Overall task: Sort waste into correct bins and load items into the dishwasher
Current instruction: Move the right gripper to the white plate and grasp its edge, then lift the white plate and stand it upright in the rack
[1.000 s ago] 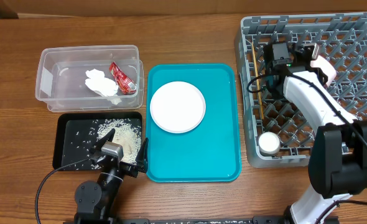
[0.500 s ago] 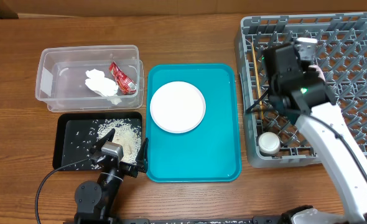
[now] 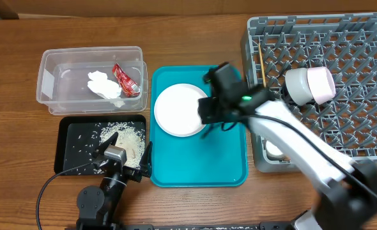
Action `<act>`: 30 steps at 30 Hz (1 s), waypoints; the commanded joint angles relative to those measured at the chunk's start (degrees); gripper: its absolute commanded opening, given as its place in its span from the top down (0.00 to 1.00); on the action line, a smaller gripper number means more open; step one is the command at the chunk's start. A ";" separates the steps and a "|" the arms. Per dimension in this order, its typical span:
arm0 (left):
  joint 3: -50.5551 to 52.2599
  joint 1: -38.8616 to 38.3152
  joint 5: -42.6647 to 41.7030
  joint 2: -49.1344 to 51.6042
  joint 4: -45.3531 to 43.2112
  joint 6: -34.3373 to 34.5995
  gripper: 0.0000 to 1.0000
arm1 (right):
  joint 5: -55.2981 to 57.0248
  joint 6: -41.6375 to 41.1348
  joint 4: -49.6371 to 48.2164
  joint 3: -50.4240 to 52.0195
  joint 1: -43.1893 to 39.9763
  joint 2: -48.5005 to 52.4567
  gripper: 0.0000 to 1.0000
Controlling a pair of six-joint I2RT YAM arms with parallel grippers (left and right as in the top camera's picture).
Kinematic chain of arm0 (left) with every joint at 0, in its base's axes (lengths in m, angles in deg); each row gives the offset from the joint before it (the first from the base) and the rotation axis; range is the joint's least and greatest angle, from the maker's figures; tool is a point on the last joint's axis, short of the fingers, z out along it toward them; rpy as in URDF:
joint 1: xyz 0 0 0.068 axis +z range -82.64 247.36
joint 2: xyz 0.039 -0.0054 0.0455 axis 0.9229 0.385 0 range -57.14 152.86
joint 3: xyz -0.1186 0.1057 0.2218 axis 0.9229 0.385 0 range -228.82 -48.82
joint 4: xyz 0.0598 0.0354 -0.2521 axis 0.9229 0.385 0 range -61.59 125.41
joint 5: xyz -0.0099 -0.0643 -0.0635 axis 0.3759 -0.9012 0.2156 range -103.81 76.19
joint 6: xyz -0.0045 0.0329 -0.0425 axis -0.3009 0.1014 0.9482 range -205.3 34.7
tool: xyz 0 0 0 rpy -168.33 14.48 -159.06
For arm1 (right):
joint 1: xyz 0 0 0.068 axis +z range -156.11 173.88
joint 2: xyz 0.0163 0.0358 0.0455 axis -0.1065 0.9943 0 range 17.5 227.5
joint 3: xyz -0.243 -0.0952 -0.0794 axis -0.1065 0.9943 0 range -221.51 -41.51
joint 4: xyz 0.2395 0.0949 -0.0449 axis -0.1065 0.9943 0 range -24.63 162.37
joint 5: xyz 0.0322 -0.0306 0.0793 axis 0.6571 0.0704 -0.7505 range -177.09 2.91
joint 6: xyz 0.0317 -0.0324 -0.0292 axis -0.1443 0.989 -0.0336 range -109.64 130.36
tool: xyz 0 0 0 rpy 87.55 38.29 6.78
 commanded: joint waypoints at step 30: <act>0.44 0.33 -0.48 -0.63 -0.24 0.81 0.00 | -0.50 -17.42 -6.91 1.27 -2.99 15.06 0.80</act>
